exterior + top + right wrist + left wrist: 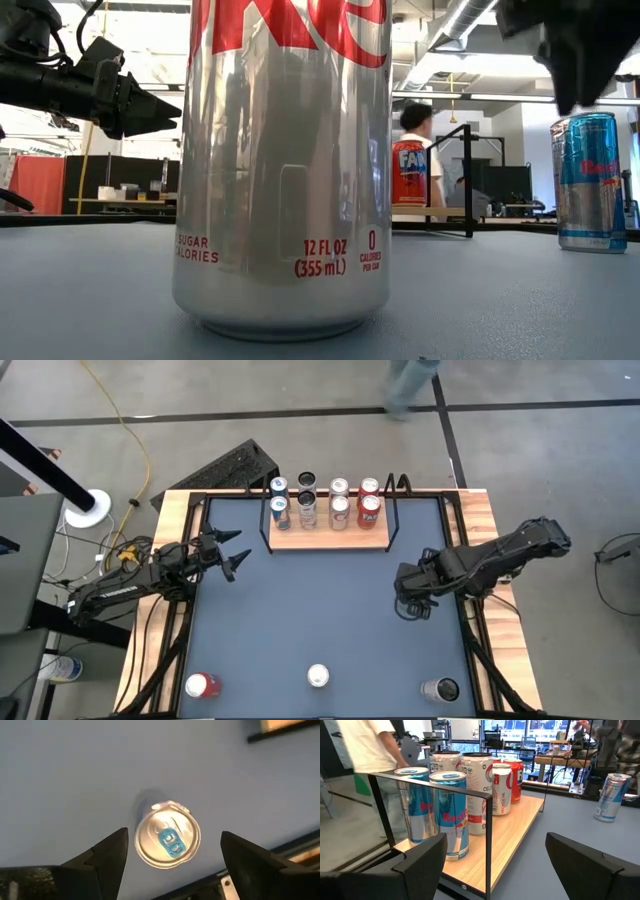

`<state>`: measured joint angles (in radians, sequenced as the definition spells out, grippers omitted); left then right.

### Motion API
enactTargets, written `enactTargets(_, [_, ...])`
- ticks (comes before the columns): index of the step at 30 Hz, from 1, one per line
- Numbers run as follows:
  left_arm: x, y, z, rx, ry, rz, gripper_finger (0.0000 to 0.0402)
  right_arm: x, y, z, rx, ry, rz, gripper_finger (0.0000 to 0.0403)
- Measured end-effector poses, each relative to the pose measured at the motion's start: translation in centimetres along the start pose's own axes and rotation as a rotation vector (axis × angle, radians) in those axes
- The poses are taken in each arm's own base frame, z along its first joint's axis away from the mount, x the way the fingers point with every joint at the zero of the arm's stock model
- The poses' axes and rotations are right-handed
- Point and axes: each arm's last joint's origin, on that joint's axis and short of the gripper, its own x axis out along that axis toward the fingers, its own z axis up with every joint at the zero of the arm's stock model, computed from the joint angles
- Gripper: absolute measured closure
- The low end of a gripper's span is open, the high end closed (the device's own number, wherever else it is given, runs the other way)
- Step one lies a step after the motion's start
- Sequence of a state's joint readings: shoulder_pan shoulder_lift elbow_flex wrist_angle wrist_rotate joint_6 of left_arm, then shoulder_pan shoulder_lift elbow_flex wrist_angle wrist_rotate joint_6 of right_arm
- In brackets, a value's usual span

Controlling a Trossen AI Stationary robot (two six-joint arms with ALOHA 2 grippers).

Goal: Place canned beverage on shelf
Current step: Put the blue soda can onto the shelf aligned with the other blue soda cans

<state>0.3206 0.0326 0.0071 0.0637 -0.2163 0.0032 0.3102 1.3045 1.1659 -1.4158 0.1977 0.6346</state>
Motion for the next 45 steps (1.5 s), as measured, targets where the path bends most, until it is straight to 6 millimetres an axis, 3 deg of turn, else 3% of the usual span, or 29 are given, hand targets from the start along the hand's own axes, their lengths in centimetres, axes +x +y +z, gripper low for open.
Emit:
enactTargets(7, [0.0,0.0,0.0,0.000,0.000,-0.001,0.0074,2.4,0.1,-0.4,0.013,0.040,0.001,0.0097])
enactTargets(27, [0.0,0.0,0.0,0.000,0.000,0.000,0.0074,3.1,0.7,0.2,0.012,0.045,0.056,0.0101])
enactTargets(32, [0.0,0.0,0.0,0.000,0.000,0.000,0.0074,3.2,0.6,0.3,0.021,0.065,0.063,0.0132])
enactTargets(40, [0.0,0.0,0.0,0.000,0.000,0.000,0.0074,3.0,0.3,0.0,0.043,0.100,0.044,0.0214])
enactTargets(45, [0.0,0.0,0.0,0.000,0.000,0.000,0.0074,1.6,0.3,0.6,0.050,0.074,0.068,0.0218])
